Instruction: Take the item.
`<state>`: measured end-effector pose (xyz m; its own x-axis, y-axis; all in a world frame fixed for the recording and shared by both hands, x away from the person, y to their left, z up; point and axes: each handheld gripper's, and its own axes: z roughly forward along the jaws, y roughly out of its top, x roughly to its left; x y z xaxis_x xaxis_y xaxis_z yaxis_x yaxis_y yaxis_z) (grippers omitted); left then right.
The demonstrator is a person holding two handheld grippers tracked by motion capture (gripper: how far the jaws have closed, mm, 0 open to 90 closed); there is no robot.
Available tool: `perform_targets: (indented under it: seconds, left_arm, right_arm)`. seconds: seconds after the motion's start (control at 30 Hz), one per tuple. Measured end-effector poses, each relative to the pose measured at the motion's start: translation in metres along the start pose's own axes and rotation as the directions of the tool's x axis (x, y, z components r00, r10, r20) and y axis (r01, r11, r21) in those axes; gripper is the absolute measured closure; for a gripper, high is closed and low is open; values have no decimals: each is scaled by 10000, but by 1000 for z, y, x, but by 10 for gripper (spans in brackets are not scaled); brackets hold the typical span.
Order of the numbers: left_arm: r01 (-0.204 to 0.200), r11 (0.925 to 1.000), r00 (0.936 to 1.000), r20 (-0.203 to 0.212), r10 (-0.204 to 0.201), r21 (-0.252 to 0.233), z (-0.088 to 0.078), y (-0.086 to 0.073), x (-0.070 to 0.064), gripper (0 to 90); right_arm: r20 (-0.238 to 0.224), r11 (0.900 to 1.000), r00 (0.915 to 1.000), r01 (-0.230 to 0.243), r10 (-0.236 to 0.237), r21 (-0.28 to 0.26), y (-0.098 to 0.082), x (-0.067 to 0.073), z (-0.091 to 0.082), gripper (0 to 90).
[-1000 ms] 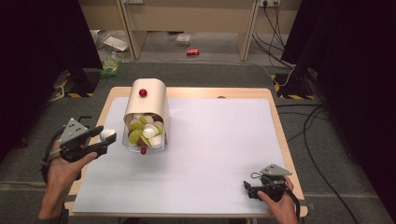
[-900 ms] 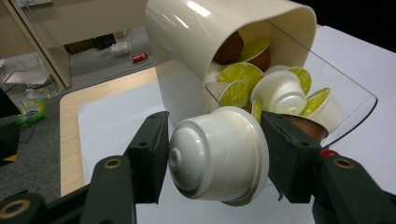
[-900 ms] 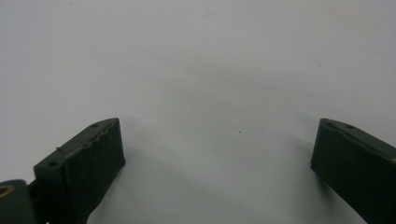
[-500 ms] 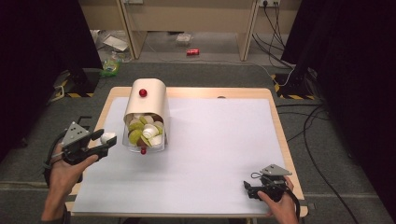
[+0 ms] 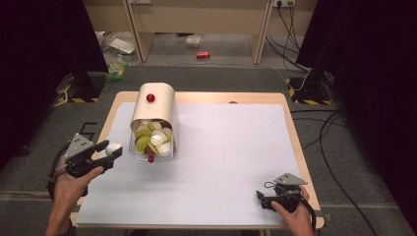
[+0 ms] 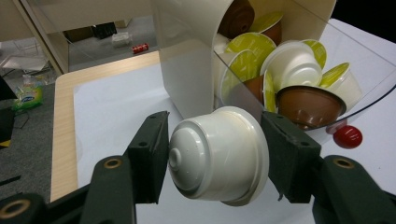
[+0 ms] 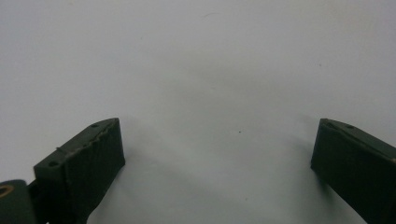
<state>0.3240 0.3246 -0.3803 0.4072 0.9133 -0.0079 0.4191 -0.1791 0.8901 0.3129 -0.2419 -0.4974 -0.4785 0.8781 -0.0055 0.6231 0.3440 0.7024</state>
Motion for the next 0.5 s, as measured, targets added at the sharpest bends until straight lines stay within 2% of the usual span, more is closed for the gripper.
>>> perform_targets:
  seconds: [0.5]
  left_arm:
    - [127,9995,9999,-84,-124,299,6,-14,3,437]
  right_arm:
    - [9,10000,10000,-3,3,5,0,0,0,29]
